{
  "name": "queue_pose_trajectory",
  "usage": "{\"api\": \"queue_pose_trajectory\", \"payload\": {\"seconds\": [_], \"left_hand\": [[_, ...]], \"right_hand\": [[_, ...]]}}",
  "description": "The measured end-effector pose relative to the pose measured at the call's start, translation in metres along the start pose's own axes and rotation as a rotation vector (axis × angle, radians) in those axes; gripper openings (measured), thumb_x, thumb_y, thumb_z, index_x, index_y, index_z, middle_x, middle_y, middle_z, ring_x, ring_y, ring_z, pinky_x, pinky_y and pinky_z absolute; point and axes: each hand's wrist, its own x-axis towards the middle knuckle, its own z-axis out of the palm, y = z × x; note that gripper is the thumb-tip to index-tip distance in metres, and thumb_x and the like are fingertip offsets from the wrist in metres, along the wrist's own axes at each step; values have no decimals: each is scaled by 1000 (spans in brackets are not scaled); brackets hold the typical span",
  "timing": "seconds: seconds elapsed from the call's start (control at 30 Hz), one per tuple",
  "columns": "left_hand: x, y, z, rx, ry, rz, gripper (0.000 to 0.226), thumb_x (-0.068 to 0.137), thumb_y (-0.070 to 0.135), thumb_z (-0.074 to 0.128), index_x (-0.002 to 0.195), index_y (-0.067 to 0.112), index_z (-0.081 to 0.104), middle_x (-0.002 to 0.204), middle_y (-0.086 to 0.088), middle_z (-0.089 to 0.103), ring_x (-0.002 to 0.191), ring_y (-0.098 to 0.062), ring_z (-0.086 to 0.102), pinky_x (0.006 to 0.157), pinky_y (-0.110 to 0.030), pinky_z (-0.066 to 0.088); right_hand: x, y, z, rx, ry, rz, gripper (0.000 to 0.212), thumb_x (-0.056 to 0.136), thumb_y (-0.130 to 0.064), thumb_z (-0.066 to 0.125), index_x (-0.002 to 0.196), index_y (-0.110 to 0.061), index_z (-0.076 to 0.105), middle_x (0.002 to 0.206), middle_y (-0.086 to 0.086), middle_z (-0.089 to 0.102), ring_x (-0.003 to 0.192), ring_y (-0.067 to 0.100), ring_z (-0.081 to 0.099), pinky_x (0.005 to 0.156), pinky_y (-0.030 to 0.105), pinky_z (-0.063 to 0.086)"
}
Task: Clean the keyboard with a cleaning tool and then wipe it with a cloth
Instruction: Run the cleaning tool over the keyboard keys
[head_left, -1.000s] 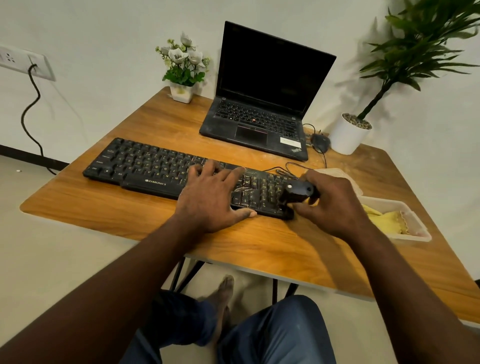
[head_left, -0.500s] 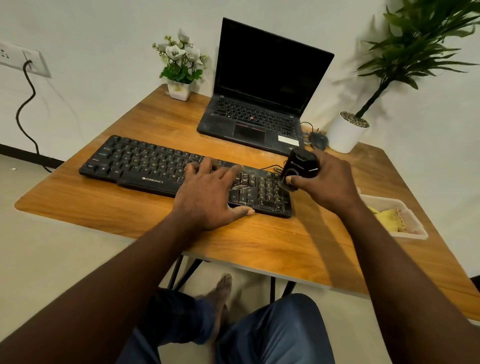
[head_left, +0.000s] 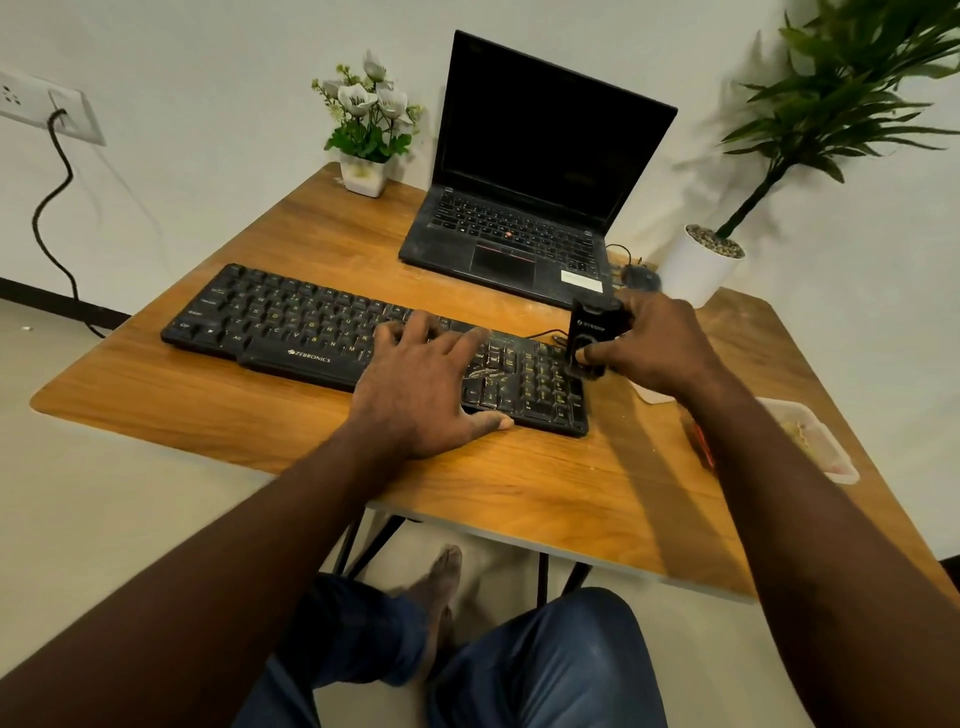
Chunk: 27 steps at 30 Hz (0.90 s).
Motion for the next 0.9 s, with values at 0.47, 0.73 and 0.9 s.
{"api": "queue_pose_trajectory", "payload": {"seconds": [0.47,0.73,0.9], "left_hand": [[0,-1,0,-10,2,-5,104,76,98,30,157,33,21,147,6,53,134,-24,33,108,-54,32],[-1,0,-2,-10,1,-6,104,77,97,30,158,33,21,148,6,53,135,-24,32,109,-54,32],[-1,-1,0,-12,9,0,104,76,97,30,157,32,22,147,5,54,135,-25,33,108,-54,32]], "right_hand": [[-45,-14,-12,-80,-150,-108,41,73,-21,91,103,-30,65,96,-10,68,88,8,64,67,20,46],[-41,-2,7,-73,-37,-79,41,74,-26,91,107,-26,67,101,-6,72,93,13,67,77,33,57],[-74,2,-11,-103,-173,-118,36,74,-30,92,93,-33,62,86,-11,68,79,4,60,59,23,38]]}}
